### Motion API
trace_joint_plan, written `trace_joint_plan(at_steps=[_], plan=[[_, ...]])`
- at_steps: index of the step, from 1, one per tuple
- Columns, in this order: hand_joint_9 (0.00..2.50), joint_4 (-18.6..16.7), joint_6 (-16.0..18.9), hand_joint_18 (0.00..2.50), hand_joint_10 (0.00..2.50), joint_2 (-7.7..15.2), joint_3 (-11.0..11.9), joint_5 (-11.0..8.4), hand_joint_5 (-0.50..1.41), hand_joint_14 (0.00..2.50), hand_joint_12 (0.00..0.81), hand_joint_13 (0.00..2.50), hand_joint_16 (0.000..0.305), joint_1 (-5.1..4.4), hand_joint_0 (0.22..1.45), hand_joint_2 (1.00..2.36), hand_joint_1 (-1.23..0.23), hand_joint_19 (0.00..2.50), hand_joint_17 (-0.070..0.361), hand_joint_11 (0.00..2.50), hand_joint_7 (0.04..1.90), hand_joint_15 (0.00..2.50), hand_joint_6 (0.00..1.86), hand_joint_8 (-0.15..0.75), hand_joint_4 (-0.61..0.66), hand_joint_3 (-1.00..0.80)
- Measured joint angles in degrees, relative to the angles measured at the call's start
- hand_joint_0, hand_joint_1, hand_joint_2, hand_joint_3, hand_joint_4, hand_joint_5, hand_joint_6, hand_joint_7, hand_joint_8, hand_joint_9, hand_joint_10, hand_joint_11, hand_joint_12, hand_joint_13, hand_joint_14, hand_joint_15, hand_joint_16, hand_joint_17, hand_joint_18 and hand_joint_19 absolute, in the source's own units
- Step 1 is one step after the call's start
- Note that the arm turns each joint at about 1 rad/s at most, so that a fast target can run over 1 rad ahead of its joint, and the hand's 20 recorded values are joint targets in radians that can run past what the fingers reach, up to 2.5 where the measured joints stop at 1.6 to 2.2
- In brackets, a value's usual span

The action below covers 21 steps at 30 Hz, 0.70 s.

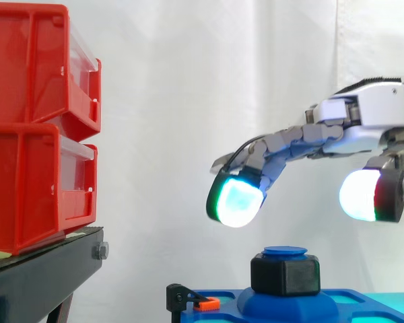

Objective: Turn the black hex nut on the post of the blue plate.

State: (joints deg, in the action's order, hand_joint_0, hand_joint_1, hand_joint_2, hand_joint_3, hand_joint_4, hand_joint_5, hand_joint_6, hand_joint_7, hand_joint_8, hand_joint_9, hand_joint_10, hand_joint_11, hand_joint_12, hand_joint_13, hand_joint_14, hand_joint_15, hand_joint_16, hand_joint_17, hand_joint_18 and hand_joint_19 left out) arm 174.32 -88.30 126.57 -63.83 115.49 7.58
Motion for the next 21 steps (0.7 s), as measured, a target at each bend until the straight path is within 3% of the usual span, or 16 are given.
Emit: trace_joint_plan(at_steps=[7, 16, 21], plan=[[0.13, 3.09, -1.65, 0.07, 0.57, -1.7, 0.02, -1.13, -0.13, 0.0, 0.233, 0.13, 0.045, 0.05, 0.39, 1.0, -0.41, 0.12, 0.102, 0.09, 0.99, 0.23, 0.5, 0.216, 0.47, -0.5], [0.14, 6.63, -0.23, 0.06, 0.59, -3.4, 0.01, -8.09, -0.13, 0.0, 0.223, 0.13, 0.044, -0.29, 0.41, 1.0, -0.42, 0.12, 0.098, 0.09, 0.99, 0.23, 0.5, 0.209, 0.47, -0.5], [0.14, 7.9, 0.98, 0.06, 0.55, -4.51, -0.03, -10.05, -0.13, 0.0, 0.217, 0.13, 0.043, -0.68, 0.42, 1.0, -0.42, 0.13, 0.096, 0.12, 1.0, 0.23, 0.5, 0.202, 0.46, -0.5]])
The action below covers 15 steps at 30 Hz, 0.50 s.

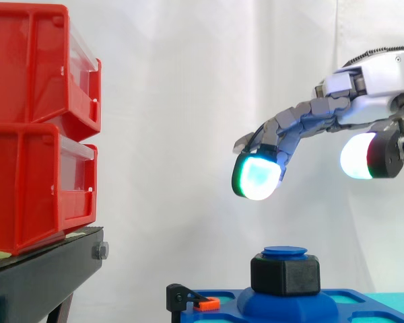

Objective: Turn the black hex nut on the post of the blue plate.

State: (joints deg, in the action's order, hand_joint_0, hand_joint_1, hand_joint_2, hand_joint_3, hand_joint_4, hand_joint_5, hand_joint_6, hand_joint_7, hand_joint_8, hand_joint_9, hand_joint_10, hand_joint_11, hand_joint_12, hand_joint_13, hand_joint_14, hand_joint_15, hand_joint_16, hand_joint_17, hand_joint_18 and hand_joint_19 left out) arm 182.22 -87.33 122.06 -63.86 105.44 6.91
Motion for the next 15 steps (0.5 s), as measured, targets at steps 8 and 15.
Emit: trace_joint_plan(at_steps=[8, 15], plan=[[0.15, 1.71, 3.52, 0.05, 0.51, -3.95, -2.76, -5.41, -0.13, 0.0, 0.209, 0.13, 0.041, -1.58, 0.43, 1.0, -0.43, 0.12, 0.092, 0.15, 1.01, 0.22, 0.5, 0.193, 0.45, -0.5], [0.16, -4.41, 8.12, 0.05, 0.52, -11.1, -12.08, -11.98, -0.13, 0.0, 0.203, 0.12, 0.04, -4.38, 0.44, 1.0, -0.44, 0.13, 0.089, 0.16, 1.02, 0.22, 0.5, 0.189, 0.43, -0.5]])
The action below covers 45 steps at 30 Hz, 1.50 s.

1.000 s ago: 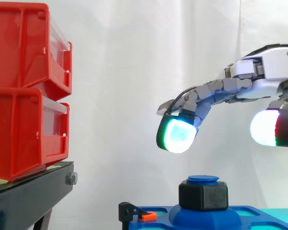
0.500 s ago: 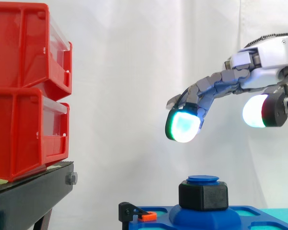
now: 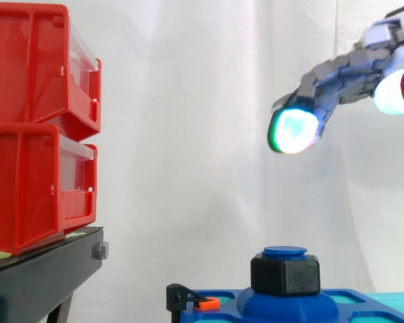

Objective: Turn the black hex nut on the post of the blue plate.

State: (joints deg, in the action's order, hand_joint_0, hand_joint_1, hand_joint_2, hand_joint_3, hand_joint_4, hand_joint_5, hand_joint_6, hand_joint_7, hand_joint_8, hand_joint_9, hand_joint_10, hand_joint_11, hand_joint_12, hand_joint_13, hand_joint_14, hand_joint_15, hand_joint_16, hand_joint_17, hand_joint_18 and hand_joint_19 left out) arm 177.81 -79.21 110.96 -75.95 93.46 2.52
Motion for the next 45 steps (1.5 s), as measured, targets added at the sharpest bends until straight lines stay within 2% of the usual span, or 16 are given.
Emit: trace_joint_plan(at_steps=[3, 7, 15, 22, 28, 30, 36, 39, 40, 45], plan=[[0.16, -2.37, 3.67, 0.04, 0.51, -2.61, -4.41, -3.63, -0.12, 0.0, 0.199, 0.12, 0.039, -1.35, 0.45, 1.0, -0.46, 0.12, 0.087, 0.17, 1.02, 0.22, 0.5, 0.186, 0.43, -0.5], [0.16, -3.25, 8.41, 0.04, 0.5, -4.18, -7.13, -7.84, -0.12, 0.0, 0.193, 0.12, 0.038, -2.89, 0.46, 1.0, -0.49, 0.12, 0.085, 0.19, 1.03, 0.22, 0.5, 0.176, 0.42, -0.5], [0.17, -0.33, 15.1, 0.04, 0.54, -5.71, -8.01, -12.33, -0.12, 0.0, 0.185, 0.11, 0.037, -5.18, 0.47, 1.0, -0.49, 0.13, 0.083, 0.19, 1.03, 0.21, 0.5, 0.166, 0.42, -0.5], [0.17, 2.32, 21.52, 0.04, 0.62, -7.38, -8.32, -16.99, -0.12, 0.0, 0.183, 0.11, 0.036, -7.03, 0.48, 1.0, -0.49, 0.13, 0.081, 0.17, 1.04, 0.2, 0.5, 0.165, 0.42, -0.5], [0.17, 5.0, 30.16, 0.04, 0.68, -7.67, -8.42, -22.31, -0.11, 0.0, 0.18, 0.11, 0.036, -9.26, 0.48, 1.0, -0.48, 0.13, 0.081, 0.15, 1.05, 0.2, 0.5, 0.164, 0.41, -0.5], [0.17, 5.52, 32.91, 0.04, 0.69, -7.68, -8.42, -23.5, -0.11, 0.0, 0.179, 0.11, 0.036, -9.8, 0.48, 1.0, -0.48, 0.12, 0.081, 0.15, 1.05, 0.19, 0.5, 0.164, 0.41, -0.5], [0.17, 7.61, 42.5, 0.03, 0.64, -7.69, -8.43, -25.99, -0.11, 0.01, 0.181, 0.1, 0.036, -11.29, 0.48, 1.0, -0.48, 0.12, 0.08, 0.16, 1.05, 0.18, 0.5, 0.154, 0.4, -0.5], [0.17, 8.19, 46.17, 0.03, 0.66, -7.69, -8.44, -26.33, -0.11, 0.0, 0.181, 0.1, 0.036, -11.61, 0.48, 1.0, -0.48, 0.12, 0.081, 0.16, 1.05, 0.18, 0.5, 0.152, 0.4, -0.5], [0.17, 8.46, 48.49, 0.03, 0.67, -7.69, -8.48, -26.35, -0.11, 0.0, 0.181, 0.1, 0.036, -11.76, 0.48, 1.0, -0.49, 0.12, 0.081, 0.17, 1.05, 0.18, 0.5, 0.151, 0.41, -0.5], [0.18, 8.79, 55.69, 0.03, 0.66, -7.67, -8.5, -26.28, -0.11, 0.01, 0.172, 0.1, 0.035, -12.02, 0.5, 1.0, -0.54, 0.12, 0.078, 0.2, 1.06, 0.19, 0.5, 0.147, 0.39, -0.5]])
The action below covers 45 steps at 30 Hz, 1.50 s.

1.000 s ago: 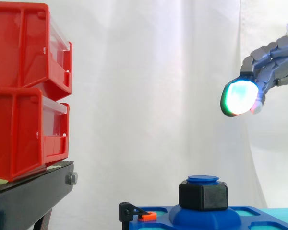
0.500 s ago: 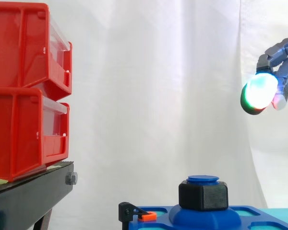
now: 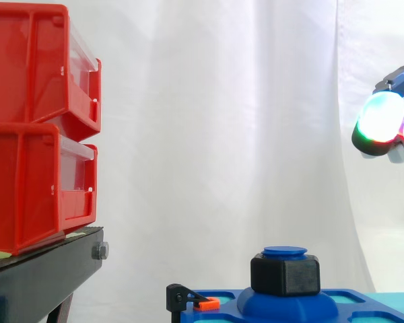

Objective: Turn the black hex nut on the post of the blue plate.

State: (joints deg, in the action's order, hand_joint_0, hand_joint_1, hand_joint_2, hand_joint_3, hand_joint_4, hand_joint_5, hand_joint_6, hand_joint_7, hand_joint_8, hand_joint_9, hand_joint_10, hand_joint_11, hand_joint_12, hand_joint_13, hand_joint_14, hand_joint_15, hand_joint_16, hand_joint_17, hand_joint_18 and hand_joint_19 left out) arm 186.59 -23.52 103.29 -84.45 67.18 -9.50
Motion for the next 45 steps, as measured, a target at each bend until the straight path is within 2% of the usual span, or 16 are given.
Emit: trace_joint_plan(at_steps=[1, 3, 4, 8, 10, 13, 16, 22, 34, 45], plan=[[0.2, 0.04, 1.79, 0.03, 0.6, 0.02, 0.0, -0.06, -0.1, 0.0, 0.167, 0.1, 0.034, -0.04, 0.52, 1.0, -0.57, 0.11, 0.076, 0.23, 1.08, 0.19, 0.51, 0.146, 0.34, -0.5], [0.23, 0.1, 4.08, 0.03, 0.52, 0.03, 0.0, -0.13, -0.1, 0.0, 0.161, 0.1, 0.032, -0.1, 0.54, 1.0, -0.59, 0.11, 0.073, 0.3, 1.09, 0.2, 0.51, 0.151, 0.33, -0.5], [0.24, 0.24, 6.38, 0.03, 0.49, 0.04, -0.07, -0.18, -0.1, 0.0, 0.158, 0.11, 0.032, -0.16, 0.55, 1.0, -0.59, 0.12, 0.072, 0.32, 1.09, 0.21, 0.51, 0.15, 0.32, -0.5], [0.25, 0.28, 11.88, 0.03, 0.47, 0.03, -1.44, -0.06, -0.1, 0.0, 0.157, 0.11, 0.032, -0.3, 0.56, 1.0, -0.6, 0.11, 0.071, 0.33, 1.09, 0.2, 0.51, 0.148, 0.32, -0.5], [0.25, -0.89, 15.56, 0.03, 0.48, 0.04, -2.95, 0.04, -0.1, 0.0, 0.157, 0.11, 0.031, -0.43, 0.56, 1.0, -0.59, 0.12, 0.071, 0.34, 1.09, 0.19, 0.51, 0.145, 0.32, -0.49], [0.25, -2.75, 20.18, 0.03, 0.48, 0.05, -4.04, 0.12, -0.1, 0.0, 0.158, 0.11, 0.032, -0.56, 0.55, 1.0, -0.58, 0.12, 0.071, 0.33, 1.1, 0.19, 0.51, 0.146, 0.3, -0.5], [0.24, -3.56, 22.98, 0.03, 0.5, 0.06, -4.4, 0.14, -0.1, 0.0, 0.16, 0.11, 0.032, -0.59, 0.55, 1.0, -0.57, 0.12, 0.072, 0.32, 1.1, 0.19, 0.51, 0.146, 0.31, -0.5], [0.24, -3.84, 23.89, 0.03, 0.5, 0.07, -4.48, -0.07, -0.1, 0.0, 0.162, 0.1, 0.032, -0.61, 0.54, 1.0, -0.57, 0.12, 0.073, 0.32, 1.09, 0.18, 0.51, 0.142, 0.32, -0.5], [0.24, -3.82, 20.12, 0.03, 0.4, -0.01, -4.5, 0.1, -0.1, 0.0, 0.166, 0.09, 0.033, -0.6, 0.54, 1.0, -0.56, 0.11, 0.074, 0.35, 1.1, 0.15, 0.51, 0.128, 0.3, -0.5], [0.24, -3.88, 19.66, 0.03, 0.38, 0.0, -4.5, 0.13, -0.1, 0.0, 0.168, 0.09, 0.033, -0.61, 0.54, 1.0, -0.55, 0.11, 0.075, 0.35, 1.1, 0.14, 0.51, 0.122, 0.3, -0.5]])
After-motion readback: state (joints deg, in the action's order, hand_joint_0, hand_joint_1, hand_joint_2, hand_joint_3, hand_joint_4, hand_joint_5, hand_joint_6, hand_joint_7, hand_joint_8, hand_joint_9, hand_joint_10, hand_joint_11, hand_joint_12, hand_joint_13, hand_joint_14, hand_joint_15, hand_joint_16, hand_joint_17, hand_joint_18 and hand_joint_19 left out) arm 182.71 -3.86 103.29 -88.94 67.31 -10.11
